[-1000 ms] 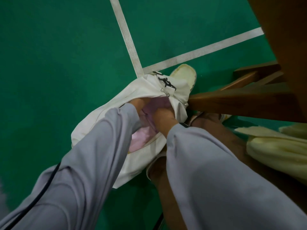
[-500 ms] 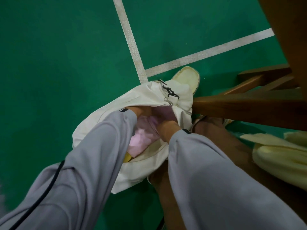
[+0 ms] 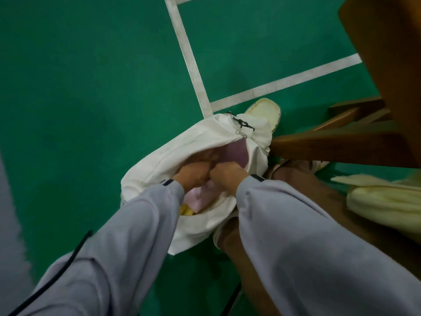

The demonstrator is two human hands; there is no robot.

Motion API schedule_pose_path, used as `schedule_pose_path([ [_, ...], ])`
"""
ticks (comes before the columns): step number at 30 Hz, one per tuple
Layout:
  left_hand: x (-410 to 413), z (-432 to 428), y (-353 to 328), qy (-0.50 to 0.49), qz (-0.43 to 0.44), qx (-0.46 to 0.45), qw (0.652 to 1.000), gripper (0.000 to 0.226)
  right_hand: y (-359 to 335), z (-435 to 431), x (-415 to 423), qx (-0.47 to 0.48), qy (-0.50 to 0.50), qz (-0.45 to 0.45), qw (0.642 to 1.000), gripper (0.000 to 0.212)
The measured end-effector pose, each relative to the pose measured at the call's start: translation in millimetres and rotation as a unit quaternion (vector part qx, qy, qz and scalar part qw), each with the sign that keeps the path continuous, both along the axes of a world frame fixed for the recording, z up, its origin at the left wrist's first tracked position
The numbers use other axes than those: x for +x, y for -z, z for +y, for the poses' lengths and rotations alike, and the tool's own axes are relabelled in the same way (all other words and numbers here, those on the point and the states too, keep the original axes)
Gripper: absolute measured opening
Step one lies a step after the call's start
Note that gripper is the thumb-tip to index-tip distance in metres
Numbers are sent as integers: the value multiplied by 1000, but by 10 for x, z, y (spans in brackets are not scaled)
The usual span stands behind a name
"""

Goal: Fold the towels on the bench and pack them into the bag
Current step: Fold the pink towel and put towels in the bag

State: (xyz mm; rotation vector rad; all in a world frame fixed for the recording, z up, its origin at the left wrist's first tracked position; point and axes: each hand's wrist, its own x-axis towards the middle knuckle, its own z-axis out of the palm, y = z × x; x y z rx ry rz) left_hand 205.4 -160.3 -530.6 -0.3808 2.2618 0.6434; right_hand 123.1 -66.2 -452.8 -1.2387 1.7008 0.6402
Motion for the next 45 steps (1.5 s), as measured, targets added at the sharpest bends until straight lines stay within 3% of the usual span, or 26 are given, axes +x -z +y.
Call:
schedule_pose_path([
  [4, 470, -11, -248, 24, 102, -14, 994, 56, -165, -85, 226, -66, -25, 47, 996, 38],
  [9, 626, -176, -813, 71, 71, -9, 995, 48, -640, -101, 394, -73, -59, 71, 993, 38],
  [13, 518, -327, -1391, 49, 77, -21, 996, 47, -1127, -61, 336, -108, -18, 69, 992, 39],
  [17, 317, -364, -1897, 36, 96, -25, 994, 50, -1561, 76, 189, -113, 37, 121, 986, 41],
  [25, -21, -19, -2791, 2, 126, -33, 992, 32, -2625, 388, 210, -187, 89, 142, 968, 42],
  [28, -234, 165, -3287, -4, 171, -34, 985, 42, -3099, 539, 132, -220, 110, 171, 954, 39],
  [36, -855, 1084, -4719, 60, 269, -88, 957, 37, -4413, 1380, -235, -234, 158, 294, 913, 35],
  [42, -1159, 1929, -5189, 88, 309, -59, 945, 38, -4938, 2364, -497, -259, 233, 340, 874, 39],
  [45, -1532, 2286, -5104, 41, 315, -27, 948, 42, -4979, 2894, -598, -266, 330, 317, 848, 43],
])
